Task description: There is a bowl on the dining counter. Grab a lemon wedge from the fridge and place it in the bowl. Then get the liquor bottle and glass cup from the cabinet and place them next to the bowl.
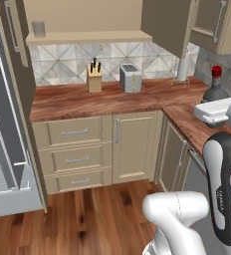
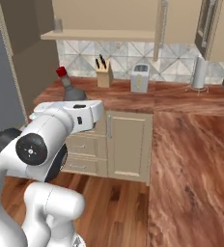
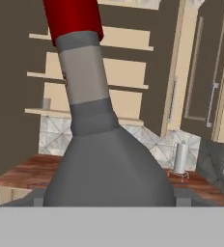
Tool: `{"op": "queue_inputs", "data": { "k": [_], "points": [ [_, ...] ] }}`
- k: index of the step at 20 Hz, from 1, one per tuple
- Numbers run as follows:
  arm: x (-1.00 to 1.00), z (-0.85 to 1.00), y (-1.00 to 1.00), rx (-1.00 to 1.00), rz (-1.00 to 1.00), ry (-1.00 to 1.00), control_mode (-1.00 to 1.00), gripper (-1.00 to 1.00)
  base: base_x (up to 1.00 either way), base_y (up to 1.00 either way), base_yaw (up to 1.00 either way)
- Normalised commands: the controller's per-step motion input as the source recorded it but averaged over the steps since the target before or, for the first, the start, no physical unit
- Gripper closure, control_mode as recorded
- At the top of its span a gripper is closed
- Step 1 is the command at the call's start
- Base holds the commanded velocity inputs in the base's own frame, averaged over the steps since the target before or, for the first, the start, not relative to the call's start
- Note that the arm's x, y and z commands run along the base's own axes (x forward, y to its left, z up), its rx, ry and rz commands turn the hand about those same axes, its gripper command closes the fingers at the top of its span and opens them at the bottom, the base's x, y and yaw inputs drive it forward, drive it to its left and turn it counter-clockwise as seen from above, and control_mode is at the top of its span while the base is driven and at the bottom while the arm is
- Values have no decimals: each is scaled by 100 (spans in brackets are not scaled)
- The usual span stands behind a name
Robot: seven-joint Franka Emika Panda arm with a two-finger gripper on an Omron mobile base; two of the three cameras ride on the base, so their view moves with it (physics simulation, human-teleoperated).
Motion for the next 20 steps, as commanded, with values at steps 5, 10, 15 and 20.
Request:
{"op": "queue_inputs", "data": {
  "k": [5,10,15,20],
  "points": [
    [0,0,0,0,0,0,100,100,-100,-6,0],
    [0,0,0,0,0,0,100,100,-100,-3,0],
    [0,0,0,0,0,0,100,100,-100,-5,0],
    [0,0,0,0,0,0,100,100,-99,-10,0]
  ]
}}
